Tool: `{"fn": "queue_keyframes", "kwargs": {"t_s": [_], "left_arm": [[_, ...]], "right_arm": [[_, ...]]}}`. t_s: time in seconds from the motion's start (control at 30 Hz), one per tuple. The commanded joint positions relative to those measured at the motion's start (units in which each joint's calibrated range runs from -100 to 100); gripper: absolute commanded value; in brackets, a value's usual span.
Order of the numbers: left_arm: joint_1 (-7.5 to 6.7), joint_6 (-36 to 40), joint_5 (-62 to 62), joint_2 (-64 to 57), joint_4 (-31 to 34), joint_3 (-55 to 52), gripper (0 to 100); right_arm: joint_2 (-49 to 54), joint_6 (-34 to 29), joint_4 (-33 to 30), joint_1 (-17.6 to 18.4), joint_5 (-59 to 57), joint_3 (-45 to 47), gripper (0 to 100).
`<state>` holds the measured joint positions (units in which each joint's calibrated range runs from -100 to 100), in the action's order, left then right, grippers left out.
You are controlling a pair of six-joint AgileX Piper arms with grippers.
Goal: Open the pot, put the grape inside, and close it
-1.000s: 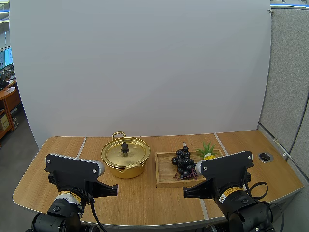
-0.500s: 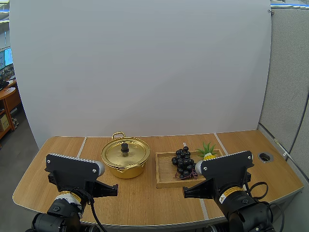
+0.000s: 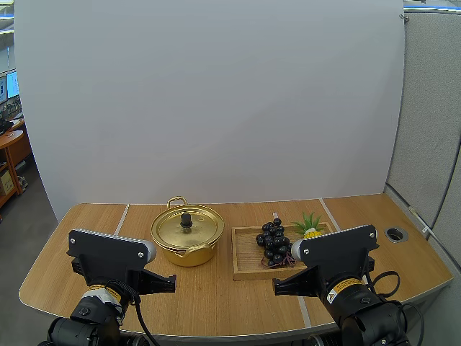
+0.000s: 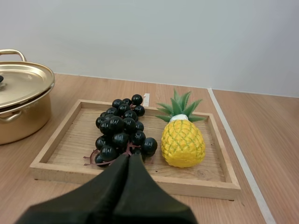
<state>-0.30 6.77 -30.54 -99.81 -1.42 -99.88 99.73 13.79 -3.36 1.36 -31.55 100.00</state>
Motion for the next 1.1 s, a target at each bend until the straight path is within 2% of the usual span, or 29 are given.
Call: {"fn": "queue_keyframes", "kwargs": {"t_s": [0.0,0.43,0.7,0.9,1.07], "left_arm": [[0.03,0.19,1.88,-0.19,0.51,-0.12,0],[0.03,0.29,4.73,-0.19,0.4,0.46,0],[0.03,2.01,5.33,-0.19,-0.02,13.58,0],[0.03,2.01,9.44,-0.19,-0.02,23.38,0],[0.03,2.01,7.52,-0.19,0.34,32.0,0]], "right_arm": [[0.27,-0.75,1.86,-0.21,0.45,0.0,0],[0.27,-0.75,4.62,-0.21,1.79,-0.06,0],[0.27,-0.75,4.62,-0.21,-7.46,-11.87,0],[0.27,-0.75,5.13,-0.21,-8.34,-22.65,0],[0.27,-0.75,5.13,-0.21,-11.86,-30.9,0]]}}
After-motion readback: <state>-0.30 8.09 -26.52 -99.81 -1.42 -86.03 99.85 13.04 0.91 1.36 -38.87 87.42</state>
